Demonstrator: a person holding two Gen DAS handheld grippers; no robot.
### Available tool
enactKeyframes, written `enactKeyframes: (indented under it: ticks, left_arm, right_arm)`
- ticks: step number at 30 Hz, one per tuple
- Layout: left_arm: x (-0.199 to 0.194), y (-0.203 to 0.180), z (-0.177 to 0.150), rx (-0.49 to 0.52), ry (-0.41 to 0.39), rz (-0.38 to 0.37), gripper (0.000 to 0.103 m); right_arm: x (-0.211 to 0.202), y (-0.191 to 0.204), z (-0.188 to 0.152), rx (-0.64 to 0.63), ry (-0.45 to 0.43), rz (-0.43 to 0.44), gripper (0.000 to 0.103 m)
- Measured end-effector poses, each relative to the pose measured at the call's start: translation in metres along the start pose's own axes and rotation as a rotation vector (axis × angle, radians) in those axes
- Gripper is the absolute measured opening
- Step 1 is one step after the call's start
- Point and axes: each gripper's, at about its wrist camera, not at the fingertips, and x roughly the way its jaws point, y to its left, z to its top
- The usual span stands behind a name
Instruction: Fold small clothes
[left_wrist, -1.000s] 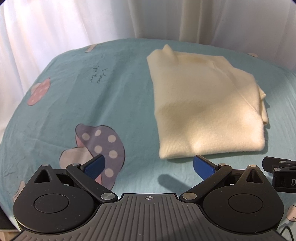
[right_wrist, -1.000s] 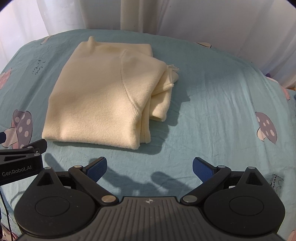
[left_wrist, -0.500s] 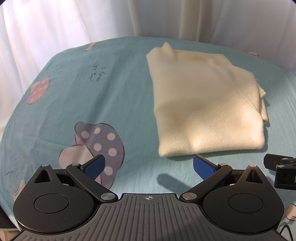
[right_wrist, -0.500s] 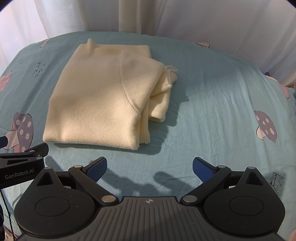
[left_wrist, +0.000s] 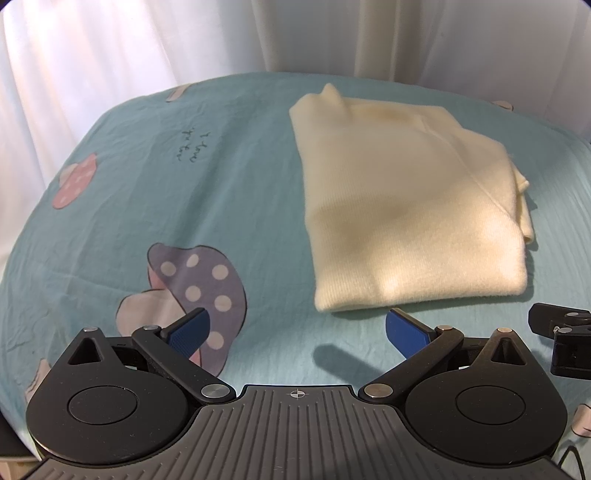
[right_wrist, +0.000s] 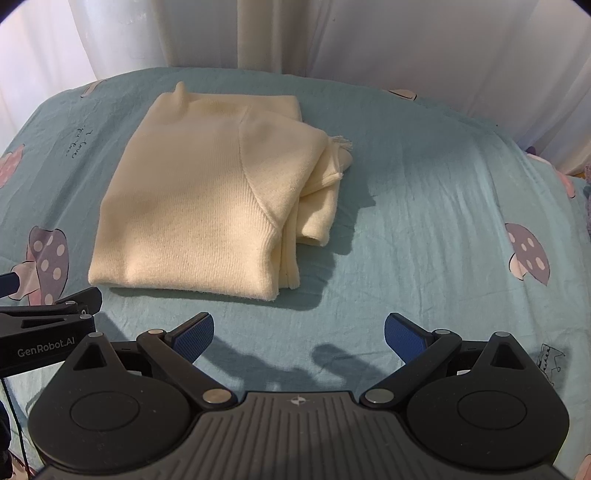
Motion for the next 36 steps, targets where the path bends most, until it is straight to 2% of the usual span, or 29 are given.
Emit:
enactKeyframes:
  ticks: [36]
  left_arm:
    - [-0.001,0.0002,-0.0027,-0.001,-0.003,-0.004,0.103]
  right_arm:
    - [-0.0055,-0.0004,-0.0036,0.001,-0.017,0.014,0.099]
